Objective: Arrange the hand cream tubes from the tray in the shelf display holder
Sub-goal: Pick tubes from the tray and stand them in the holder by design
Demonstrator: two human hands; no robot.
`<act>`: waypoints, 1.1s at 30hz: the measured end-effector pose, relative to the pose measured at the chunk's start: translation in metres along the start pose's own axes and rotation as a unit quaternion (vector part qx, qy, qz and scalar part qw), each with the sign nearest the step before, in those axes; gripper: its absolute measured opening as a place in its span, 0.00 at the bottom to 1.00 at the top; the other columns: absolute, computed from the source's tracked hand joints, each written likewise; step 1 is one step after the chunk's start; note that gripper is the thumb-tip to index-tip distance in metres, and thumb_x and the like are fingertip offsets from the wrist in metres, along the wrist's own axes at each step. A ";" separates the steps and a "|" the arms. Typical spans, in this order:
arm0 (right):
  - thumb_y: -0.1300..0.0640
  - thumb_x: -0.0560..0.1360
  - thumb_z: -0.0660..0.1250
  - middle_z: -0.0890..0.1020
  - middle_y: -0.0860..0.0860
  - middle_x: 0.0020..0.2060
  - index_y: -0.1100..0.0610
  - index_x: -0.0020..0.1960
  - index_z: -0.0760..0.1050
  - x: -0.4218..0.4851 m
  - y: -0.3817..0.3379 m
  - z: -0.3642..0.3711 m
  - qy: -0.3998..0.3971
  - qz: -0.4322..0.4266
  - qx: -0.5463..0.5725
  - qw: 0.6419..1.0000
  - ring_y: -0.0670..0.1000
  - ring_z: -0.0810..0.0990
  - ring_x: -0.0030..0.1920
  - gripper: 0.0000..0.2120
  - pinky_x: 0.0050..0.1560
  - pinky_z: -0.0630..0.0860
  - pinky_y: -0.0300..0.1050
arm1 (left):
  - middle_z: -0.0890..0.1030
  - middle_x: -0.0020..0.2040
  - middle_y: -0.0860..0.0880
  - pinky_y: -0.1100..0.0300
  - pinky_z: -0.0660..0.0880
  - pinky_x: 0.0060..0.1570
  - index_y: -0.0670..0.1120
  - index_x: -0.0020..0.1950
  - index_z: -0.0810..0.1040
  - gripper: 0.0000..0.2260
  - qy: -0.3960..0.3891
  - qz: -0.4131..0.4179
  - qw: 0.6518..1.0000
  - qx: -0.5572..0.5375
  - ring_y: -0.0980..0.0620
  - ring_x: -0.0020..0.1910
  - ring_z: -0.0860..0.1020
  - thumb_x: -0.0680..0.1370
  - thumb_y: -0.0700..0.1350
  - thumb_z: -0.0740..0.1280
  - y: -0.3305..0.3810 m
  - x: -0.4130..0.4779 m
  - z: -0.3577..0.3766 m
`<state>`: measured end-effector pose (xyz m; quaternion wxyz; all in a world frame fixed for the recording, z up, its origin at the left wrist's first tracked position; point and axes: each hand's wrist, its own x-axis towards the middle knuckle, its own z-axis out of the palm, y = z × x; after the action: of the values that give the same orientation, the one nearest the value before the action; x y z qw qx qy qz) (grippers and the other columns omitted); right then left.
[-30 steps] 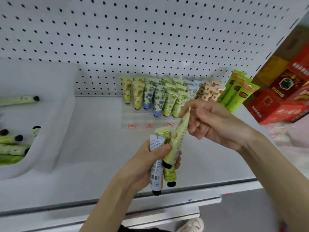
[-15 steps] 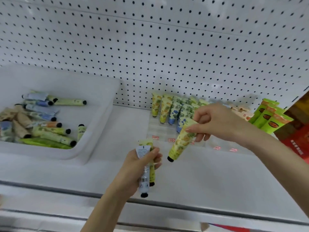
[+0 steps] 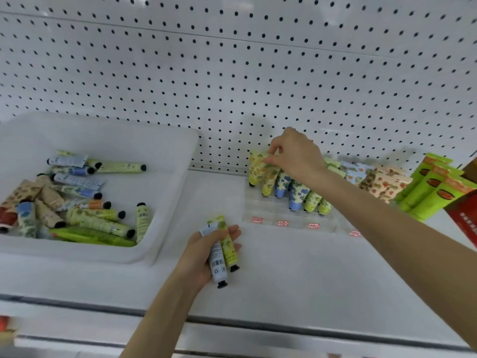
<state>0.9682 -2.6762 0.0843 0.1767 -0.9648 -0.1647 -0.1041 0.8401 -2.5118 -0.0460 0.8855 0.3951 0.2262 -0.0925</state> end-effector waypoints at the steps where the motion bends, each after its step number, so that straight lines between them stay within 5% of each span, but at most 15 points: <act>1: 0.51 0.73 0.70 0.70 0.46 0.38 0.57 0.45 0.79 0.003 -0.001 0.004 -0.004 0.002 -0.014 1.000 0.49 0.72 0.40 0.09 0.41 0.65 0.43 | 0.84 0.49 0.38 0.47 0.81 0.46 0.35 0.54 0.76 0.07 0.004 0.007 1.000 0.006 0.45 0.47 0.84 0.77 0.32 0.64 0.002 0.003 0.000; 17: 0.52 0.73 0.71 0.84 0.52 0.46 0.59 0.44 0.82 0.023 0.000 0.037 -0.037 0.013 -0.072 0.997 0.53 0.81 0.45 0.10 0.40 0.67 0.43 | 0.83 0.53 0.38 0.56 0.80 0.52 0.33 0.57 0.77 0.10 -0.065 0.043 0.995 0.058 0.43 0.54 0.82 0.76 0.32 0.65 0.001 0.010 -0.007; 33: 0.51 0.72 0.71 0.84 0.57 0.42 0.62 0.47 0.81 0.033 -0.007 0.038 -0.046 0.004 -0.127 0.991 0.56 0.82 0.43 0.13 0.39 0.68 0.43 | 0.83 0.53 0.37 0.54 0.81 0.49 0.33 0.58 0.76 0.11 -0.082 0.039 0.996 0.020 0.43 0.52 0.83 0.76 0.31 0.65 0.002 0.010 -0.008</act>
<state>1.0019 -2.6468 0.0606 0.0451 -0.9839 -0.1543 -0.0786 0.8475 -2.5045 -0.0540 0.8958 0.4125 0.1356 -0.0947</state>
